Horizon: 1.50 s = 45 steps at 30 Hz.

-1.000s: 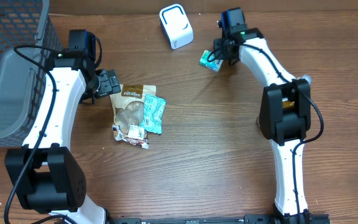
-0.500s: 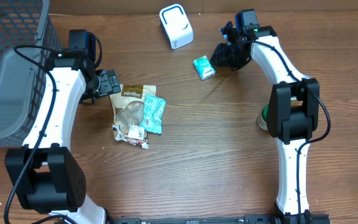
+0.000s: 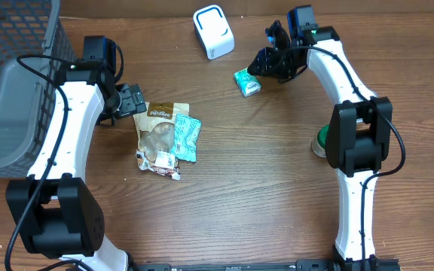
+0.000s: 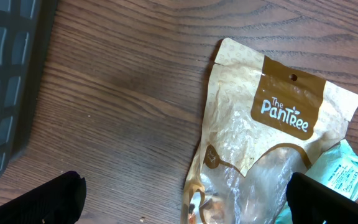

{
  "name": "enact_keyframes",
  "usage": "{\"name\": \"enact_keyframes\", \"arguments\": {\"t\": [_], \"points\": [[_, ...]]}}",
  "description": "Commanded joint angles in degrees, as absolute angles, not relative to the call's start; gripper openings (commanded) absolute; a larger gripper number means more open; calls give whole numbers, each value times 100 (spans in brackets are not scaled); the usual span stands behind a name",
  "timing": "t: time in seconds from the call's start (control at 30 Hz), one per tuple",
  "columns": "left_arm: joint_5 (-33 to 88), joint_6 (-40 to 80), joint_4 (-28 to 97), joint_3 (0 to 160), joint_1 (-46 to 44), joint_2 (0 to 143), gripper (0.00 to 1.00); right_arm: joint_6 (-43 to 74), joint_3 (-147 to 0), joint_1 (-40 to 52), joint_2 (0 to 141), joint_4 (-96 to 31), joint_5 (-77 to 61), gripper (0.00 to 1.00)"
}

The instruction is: Scan the item barcode

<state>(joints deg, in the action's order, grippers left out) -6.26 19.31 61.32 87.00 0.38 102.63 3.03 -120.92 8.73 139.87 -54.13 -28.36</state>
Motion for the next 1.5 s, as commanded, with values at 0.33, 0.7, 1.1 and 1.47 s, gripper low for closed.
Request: {"name": "enact_keyframes", "arguments": {"t": [0.33, 0.7, 1.1, 1.47], "points": [[-657, 1927, 6125, 8785, 36, 10156, 100, 301, -11137, 1013, 13749, -4906, -2587, 34], [-657, 1927, 6125, 8785, 36, 10156, 100, 281, -12309, 1306, 13458, -4904, -1358, 4], [-655, 1927, 6125, 8785, 36, 10156, 100, -1170, -12661, 2759, 13502, -2956, 2606, 4], [-655, 1927, 6125, 8785, 36, 10156, 100, -2001, -12658, 2969, 14173, -1730, 3479, 4]]}}
